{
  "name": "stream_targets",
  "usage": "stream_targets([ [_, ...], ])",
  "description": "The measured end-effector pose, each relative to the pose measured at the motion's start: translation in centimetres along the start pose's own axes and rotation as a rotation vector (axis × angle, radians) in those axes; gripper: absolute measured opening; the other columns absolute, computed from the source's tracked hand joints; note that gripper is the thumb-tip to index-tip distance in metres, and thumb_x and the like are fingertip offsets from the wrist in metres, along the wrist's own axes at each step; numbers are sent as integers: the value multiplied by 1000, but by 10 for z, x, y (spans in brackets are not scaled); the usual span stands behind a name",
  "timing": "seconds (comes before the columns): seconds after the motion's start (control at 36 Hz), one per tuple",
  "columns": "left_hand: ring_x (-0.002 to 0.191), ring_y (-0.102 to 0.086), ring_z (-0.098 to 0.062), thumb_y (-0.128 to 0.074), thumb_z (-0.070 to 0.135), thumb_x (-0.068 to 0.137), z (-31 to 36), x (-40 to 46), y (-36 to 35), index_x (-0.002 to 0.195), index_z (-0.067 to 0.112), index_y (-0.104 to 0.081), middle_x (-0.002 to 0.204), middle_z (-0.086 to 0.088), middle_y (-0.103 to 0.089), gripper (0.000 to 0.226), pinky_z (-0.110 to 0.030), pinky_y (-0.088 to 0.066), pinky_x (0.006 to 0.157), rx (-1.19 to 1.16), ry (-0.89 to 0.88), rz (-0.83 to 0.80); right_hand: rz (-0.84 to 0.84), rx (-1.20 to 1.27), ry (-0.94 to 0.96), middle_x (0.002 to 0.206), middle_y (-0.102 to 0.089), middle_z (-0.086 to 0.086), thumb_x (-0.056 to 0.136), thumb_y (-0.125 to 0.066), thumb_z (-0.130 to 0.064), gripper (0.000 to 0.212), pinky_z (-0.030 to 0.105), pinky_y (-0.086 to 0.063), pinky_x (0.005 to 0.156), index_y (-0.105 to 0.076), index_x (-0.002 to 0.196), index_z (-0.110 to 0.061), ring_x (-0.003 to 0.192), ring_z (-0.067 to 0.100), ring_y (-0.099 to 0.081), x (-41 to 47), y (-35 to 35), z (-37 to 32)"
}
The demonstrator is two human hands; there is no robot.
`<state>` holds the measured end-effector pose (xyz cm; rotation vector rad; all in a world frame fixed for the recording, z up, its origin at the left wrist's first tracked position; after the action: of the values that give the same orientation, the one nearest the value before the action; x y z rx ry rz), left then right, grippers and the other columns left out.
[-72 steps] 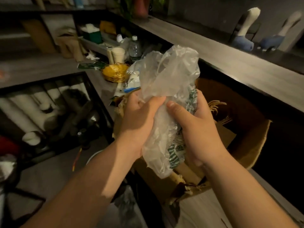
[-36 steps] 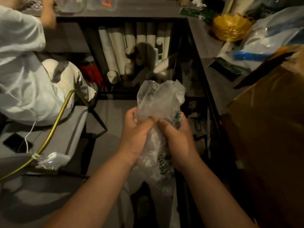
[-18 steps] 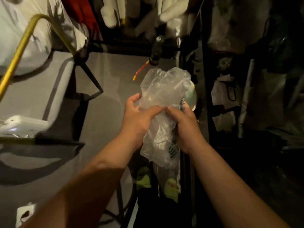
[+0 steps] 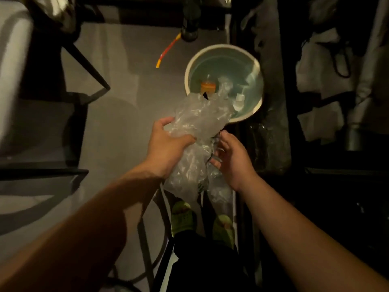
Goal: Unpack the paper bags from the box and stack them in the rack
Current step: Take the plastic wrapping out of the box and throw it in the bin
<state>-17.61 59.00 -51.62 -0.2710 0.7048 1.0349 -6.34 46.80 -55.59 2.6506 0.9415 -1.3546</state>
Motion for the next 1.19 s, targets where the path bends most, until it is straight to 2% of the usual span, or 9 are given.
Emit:
stream_targets([
  [0.14,90,-67,-20,-81,8,70,-38,32,-9,115,29,-40,108,-6,-63,65,-38,-57,76,35,22,-6,117,14,-55,73,-60,-6,96,-53,-24,11,23,-43,58,-59,87,-23,55,7,-54,42,32,37],
  [0.28,86,-66,-18,-81,10,72,-69,54,-18,118,30,-38,103,-1,-61,65,-28,-53,65,61,47,-26,222,-80,-105,81,-61,-3,97,-52,-23,12,25,-42,56,-59,87,-24,65,10,-55,80,65,72],
  [0.39,81,-63,-12,-80,9,74,-87,69,-22,123,26,-40,95,5,-59,65,-21,-49,60,86,34,-13,316,-213,-128,73,-59,1,96,-50,-20,19,26,-42,57,-58,78,-20,65,14,-54,110,96,100],
  [0.5,86,-63,-16,-79,9,75,-104,87,-23,121,27,-39,103,-2,-61,63,-21,-49,62,82,41,-16,416,-442,-103,94,-60,10,90,-57,-19,6,26,-41,64,-61,94,-19,77,21,-55,143,128,127],
  [0.58,96,-64,-24,-79,8,75,-112,98,-23,120,27,-39,114,-9,-61,64,-27,-53,70,86,39,-15,455,-554,-122,108,-59,10,89,-61,-23,21,29,-45,81,-60,109,-17,99,29,-58,160,144,140],
  [0.67,90,-65,-19,-80,8,73,-117,109,-25,125,26,-40,112,-7,-62,68,-24,-52,63,84,36,-13,494,-675,-162,129,-57,16,85,-67,-27,50,38,-48,97,-53,130,-9,115,36,-57,174,157,150],
  [0.75,87,-63,-14,-81,8,73,-125,120,-30,125,27,-40,111,-4,-61,68,-18,-50,56,97,30,-13,489,-760,-206,133,-55,19,82,-69,-28,59,40,-48,99,-49,135,-9,117,39,-57,187,166,162],
  [1.06,92,-63,-20,-85,14,68,-158,142,-40,119,33,-42,115,-8,-60,69,-25,-51,62,129,52,-12,440,-852,-302,144,-40,19,74,-81,-31,94,42,-43,105,-23,144,-9,127,38,-47,211,183,190],
  [1.19,102,-62,-29,-86,14,64,-169,146,-43,117,34,-42,120,-12,-59,72,-44,-56,84,118,66,-24,482,-862,-349,144,-39,18,70,-84,-35,99,42,-43,103,-22,143,-12,126,39,-46,216,192,202],
])
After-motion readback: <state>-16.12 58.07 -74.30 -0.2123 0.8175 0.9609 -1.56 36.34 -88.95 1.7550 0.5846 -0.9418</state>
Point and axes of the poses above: each hand's wrist, its own x-axis towards the middle knuckle, its own y-axis out of the back of the hand, z = x × y, the point moved 7 cm from there along x, towards the middle knuckle
